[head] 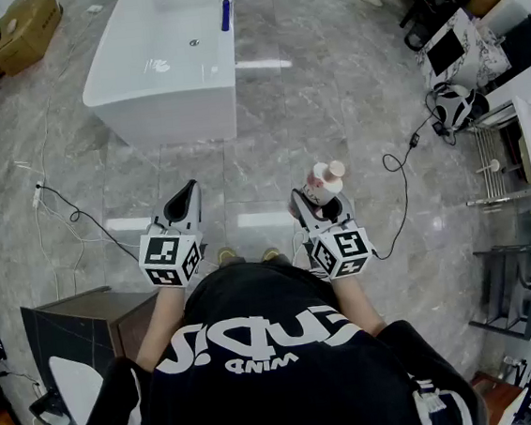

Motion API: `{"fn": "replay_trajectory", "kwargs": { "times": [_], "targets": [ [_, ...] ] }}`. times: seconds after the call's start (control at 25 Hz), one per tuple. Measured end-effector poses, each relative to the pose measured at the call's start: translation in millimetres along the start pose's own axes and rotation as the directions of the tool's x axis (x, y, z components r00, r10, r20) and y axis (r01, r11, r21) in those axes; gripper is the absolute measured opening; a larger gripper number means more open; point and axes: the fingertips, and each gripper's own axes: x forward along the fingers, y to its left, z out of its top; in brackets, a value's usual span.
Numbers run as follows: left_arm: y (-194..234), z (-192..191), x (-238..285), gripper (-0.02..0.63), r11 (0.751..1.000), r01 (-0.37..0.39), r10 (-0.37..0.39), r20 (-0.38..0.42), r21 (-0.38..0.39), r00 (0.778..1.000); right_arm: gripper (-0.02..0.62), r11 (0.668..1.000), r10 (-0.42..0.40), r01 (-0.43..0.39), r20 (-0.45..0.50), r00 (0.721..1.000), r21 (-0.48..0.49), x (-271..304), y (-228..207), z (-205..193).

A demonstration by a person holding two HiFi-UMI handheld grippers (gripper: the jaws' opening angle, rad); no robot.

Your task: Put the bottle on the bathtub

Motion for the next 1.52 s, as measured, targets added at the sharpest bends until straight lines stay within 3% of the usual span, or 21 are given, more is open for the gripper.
{"fn": "replay_trajectory", "kwargs": {
  "times": [0.88,1.24,1.52],
  "targets": [
    [73,5,41,0.008,0.998,0.062,-0.062,0.004,0.002,0.998,0.250,0.999,-0.031,0.029,0.051,0.998,0.035,87,6,17],
    [122,21,101,0.008,0.998,0.062,-0.062,0.004,0.008,0.998,0.250,0.999,-0.002,0.001,0.028,1.000,0.038,169,-10,22],
    [164,58,177,0.008,0.998,0.064,-0.064,0.008,0.015,0.998,0.250,0.999,0.014,-0.014,0.000,1.000,0.050,250,-38,47]
  ]
}}
